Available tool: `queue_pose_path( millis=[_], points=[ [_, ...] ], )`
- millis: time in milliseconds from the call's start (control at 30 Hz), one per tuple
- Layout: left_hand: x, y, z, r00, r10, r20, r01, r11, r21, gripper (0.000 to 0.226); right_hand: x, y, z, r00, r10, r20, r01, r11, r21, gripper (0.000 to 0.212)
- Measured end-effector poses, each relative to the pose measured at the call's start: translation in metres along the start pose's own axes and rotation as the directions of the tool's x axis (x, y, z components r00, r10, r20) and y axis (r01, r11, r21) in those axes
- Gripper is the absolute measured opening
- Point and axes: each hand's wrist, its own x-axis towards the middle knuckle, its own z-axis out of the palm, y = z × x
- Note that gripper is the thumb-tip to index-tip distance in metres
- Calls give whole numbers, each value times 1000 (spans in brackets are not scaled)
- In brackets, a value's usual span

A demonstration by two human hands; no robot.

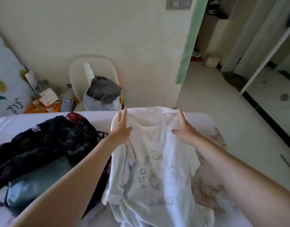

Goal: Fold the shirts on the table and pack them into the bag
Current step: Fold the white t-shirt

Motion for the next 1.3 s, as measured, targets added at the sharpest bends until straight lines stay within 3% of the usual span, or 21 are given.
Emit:
queue_pose_path(
  millis=[100, 200, 300, 400, 500, 567, 600, 633, 700, 767, 867, 933, 1000, 1067, 1133, 1200, 1300],
  points=[
    [-20, -27, 34, 992, 43, 120, -42, 999, -15, 76, -12, 27, 44, 988, -33, 150, 54, 989, -137, 84],
    [-57, -39, 61, 975, 104, 197, -125, 987, 100, 48, -34, 53, 88, 950, -29, 312, 81, 984, -156, 75],
    [-98, -45, 80, 926, 108, 362, -151, 984, 93, 22, -63, 74, 123, 935, -112, 335, 200, 951, -238, 66],
    [-132, -63, 105, 824, 148, 547, -285, 943, 174, 55, -93, 88, 140, 916, -235, 325, 332, 899, -285, 60],
    [-159, -87, 129, 712, 139, 688, -469, 824, 319, 79, -130, 96, 146, 833, -198, 517, 426, 826, -369, 82],
    [-169, -97, 140, 728, 141, 670, -524, 745, 413, 68, -150, 109, 151, 779, -149, 609, 526, 685, -505, 96],
    [-172, -99, 142, 758, 146, 635, -504, 749, 430, 53, -157, 118, 155, 776, -140, 615, 543, 643, -539, 92],
    [-174, -98, 141, 785, 143, 603, -463, 781, 419, 38, -161, 125, 157, 791, -139, 596, 524, 657, -542, 74],
    [-173, -91, 131, 825, 89, 559, -292, 913, 285, 16, -165, 129, 152, 860, -158, 486, 405, 790, -461, 30],
    [-167, -80, 116, 846, 0, 534, -58, 994, 92, 10, -161, 123, 140, 940, -97, 326, 217, 909, -355, 11],
    [-153, -67, 96, 936, -75, 344, 136, 978, -157, 13, -144, 116, 122, 993, -113, -27, 97, 934, -343, 15],
    [-148, -63, 96, 999, -43, 30, 46, 993, -104, 26, -132, 115, 120, 964, -178, -196, 83, 906, -415, 35],
    [-149, -61, 106, 969, 106, -222, -98, 994, 44, 32, -126, 115, 124, 952, -218, -215, 100, 885, -454, 52],
    [-155, -57, 120, 951, 261, -165, -249, 964, 92, 29, -131, 116, 132, 956, -272, -107, 189, 854, -484, 45],
    [-160, -59, 138, 934, 335, 128, -353, 921, 162, 29, -137, 125, 140, 952, -303, 40, 283, 826, -487, 32],
    [-163, -61, 154, 889, 287, 357, -415, 835, 362, 48, -146, 139, 145, 953, -250, 170, 302, 804, -513, 45],
    [-156, -57, 163, 908, 186, 375, -368, 781, 504, 63, -152, 167, 149, 940, -280, 197, 342, 727, -595, 62]
  ],
)
